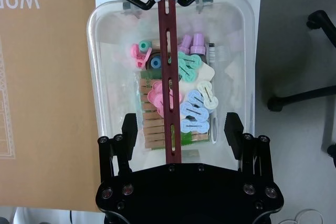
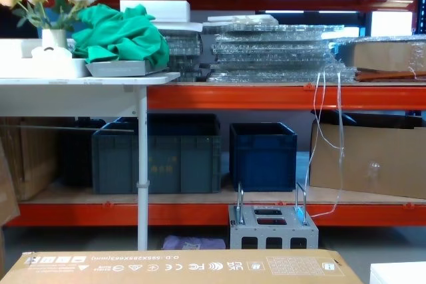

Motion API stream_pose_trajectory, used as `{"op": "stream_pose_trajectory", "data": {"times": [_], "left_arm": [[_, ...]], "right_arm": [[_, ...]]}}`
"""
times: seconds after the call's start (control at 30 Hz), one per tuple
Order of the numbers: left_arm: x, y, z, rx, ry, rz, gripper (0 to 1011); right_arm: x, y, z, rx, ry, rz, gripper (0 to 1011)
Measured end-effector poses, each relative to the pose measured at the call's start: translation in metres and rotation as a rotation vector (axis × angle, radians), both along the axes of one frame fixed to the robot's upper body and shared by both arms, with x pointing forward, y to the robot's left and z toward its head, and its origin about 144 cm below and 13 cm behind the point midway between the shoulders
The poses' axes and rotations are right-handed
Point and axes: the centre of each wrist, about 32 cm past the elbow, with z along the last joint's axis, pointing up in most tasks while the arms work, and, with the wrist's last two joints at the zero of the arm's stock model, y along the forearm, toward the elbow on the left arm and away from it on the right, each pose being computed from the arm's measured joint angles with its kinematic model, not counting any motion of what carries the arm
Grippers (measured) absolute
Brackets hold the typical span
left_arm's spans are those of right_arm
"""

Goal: Use one hand to grasp the basket and place it at the designated location.

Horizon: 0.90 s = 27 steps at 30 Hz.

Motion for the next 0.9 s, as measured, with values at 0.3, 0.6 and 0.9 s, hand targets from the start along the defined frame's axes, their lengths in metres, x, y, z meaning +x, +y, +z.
{"op": "stream_pose_trajectory", "data": {"times": [0.3, 0.6, 0.9], "left_arm": [[0.0000, 0.0000, 0.0000, 0.000, 0.000, 0.000, 0], [0.0000, 0.0000, 0.0000, 0.000, 0.000, 0.000, 0], [0.0000, 0.0000, 0.0000, 0.000, 0.000, 0.000, 0]], "right_arm": [[0.0000, 0.0000, 0.0000, 0.000, 0.000, 0.000, 1000], [0.0000, 0.0000, 0.0000, 0.000, 0.000, 0.000, 1000], [0.0000, 0.0000, 0.0000, 0.000, 0.000, 0.000, 1000]]}}
